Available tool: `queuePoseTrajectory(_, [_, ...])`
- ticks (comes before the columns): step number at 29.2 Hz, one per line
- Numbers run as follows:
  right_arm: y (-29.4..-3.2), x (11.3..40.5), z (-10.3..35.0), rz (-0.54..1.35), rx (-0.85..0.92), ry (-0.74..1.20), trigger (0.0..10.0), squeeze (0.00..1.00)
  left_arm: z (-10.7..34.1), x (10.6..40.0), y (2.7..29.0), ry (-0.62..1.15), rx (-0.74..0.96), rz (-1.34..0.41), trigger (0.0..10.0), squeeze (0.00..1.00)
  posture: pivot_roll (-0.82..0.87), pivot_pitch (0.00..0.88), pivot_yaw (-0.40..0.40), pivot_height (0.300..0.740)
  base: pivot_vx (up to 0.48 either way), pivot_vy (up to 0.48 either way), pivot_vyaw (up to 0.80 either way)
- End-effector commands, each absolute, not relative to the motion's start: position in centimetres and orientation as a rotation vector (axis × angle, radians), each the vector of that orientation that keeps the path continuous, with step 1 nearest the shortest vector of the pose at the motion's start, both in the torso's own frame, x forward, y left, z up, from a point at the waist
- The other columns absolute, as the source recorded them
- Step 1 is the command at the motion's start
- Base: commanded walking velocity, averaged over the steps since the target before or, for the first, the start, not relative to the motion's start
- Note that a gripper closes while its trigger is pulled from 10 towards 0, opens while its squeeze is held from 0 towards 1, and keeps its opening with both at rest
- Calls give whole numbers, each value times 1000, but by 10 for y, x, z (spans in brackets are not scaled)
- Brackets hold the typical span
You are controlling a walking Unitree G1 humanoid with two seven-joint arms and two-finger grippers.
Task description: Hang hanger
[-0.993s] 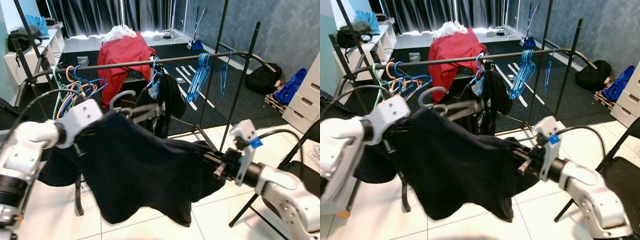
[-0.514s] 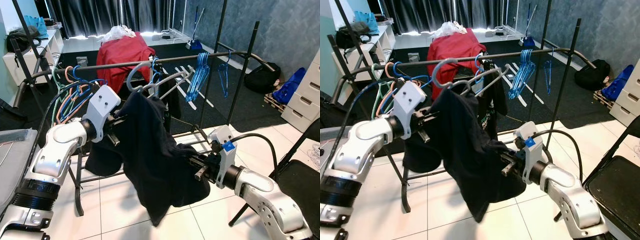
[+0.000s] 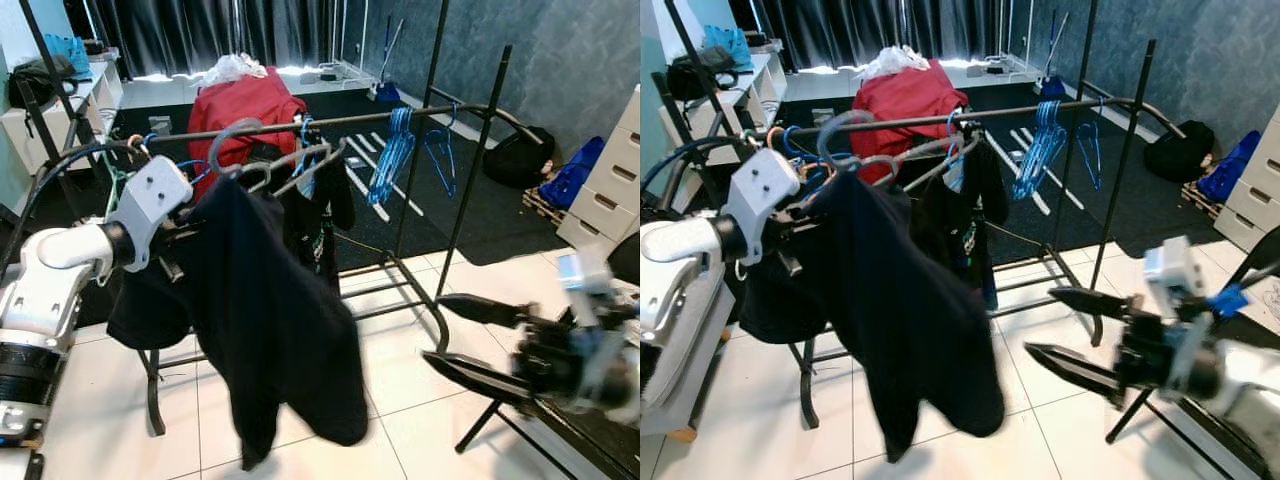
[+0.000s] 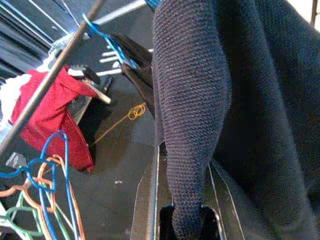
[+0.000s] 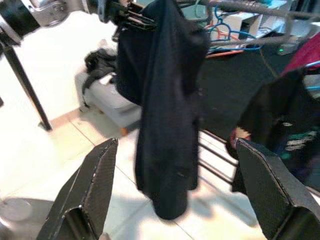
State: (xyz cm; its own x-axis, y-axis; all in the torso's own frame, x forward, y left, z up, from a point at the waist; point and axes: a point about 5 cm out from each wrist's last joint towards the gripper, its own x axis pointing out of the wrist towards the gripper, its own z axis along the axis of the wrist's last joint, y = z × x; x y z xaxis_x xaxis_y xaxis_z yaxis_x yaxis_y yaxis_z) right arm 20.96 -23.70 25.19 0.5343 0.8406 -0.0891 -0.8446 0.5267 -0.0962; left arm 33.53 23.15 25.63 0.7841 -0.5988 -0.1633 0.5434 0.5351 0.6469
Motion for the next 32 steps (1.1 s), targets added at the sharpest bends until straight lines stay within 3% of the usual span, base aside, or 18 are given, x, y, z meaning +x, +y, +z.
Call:
queuePoseTrajectory(1, [-247, 219, 268, 890, -220, -33, 10000, 1000, 265, 328, 226, -96, 830, -788, 10000, 0, -128, 0, 27, 740, 0, 0, 0])
queuePoseTrajectory(2, [-247, 219, 268, 890, -220, -33, 10000, 1000, 265, 328, 226, -96, 830, -788, 10000, 0, -128, 0, 27, 740, 0, 0, 0])
queuePoseTrajectory(4, [-257, 228, 279, 792, -334, -54, 10000, 1000, 261, 313, 217, -74, 868, -963, 10000, 0, -126, 0, 26, 740, 0, 0, 0])
queuePoseTrajectory(7, [-257, 228, 279, 792, -334, -54, 10000, 1000, 261, 313, 217, -74, 868, -963, 10000, 0, -126, 0, 26, 740, 0, 0, 0])
queuePoseTrajectory(8, [-258, 227, 280, 805, -369, -31, 10000, 631, 259, 305, 213, -61, 879, -1054, 10000, 0, -126, 0, 26, 740, 0, 0, 0])
queuePoseTrajectory(11, [-258, 227, 280, 805, -369, -31, 10000, 631, 259, 305, 213, -61, 879, -1054, 10000, 0, -126, 0, 26, 740, 0, 0, 0])
queuePoseTrajectory(12, [-252, 224, 276, 881, -409, 31, 10000, 0, 254, 294, 204, -38, 900, -1180, 10000, 0, -120, 0, 22, 740, 0, 0, 0])
queuePoseTrajectory(17, [-239, 226, 263, 1012, -479, 152, 10000, 0, 250, 279, 181, -51, 911, -1358, 10000, 0, -115, 0, 11, 740, 0, 0, 0])
queuePoseTrajectory(24, [-229, 230, 255, 1087, -492, 186, 10000, 0, 249, 274, 164, -95, 908, -1431, 10000, 0, -118, 0, 11, 740, 0, 0, 0])
queuePoseTrajectory(29, [-213, 231, 254, 1180, -405, 134, 10000, 0, 250, 271, 154, -122, 905, -1477, 10000, 0, -117, 0, 14, 740, 0, 0, 0])
queuePoseTrajectory(32, [-190, 230, 263, 1285, -256, -2, 10000, 0, 252, 270, 147, -138, 902, -1501, 10000, 0, -107, 0, 21, 740, 0, 0, 0])
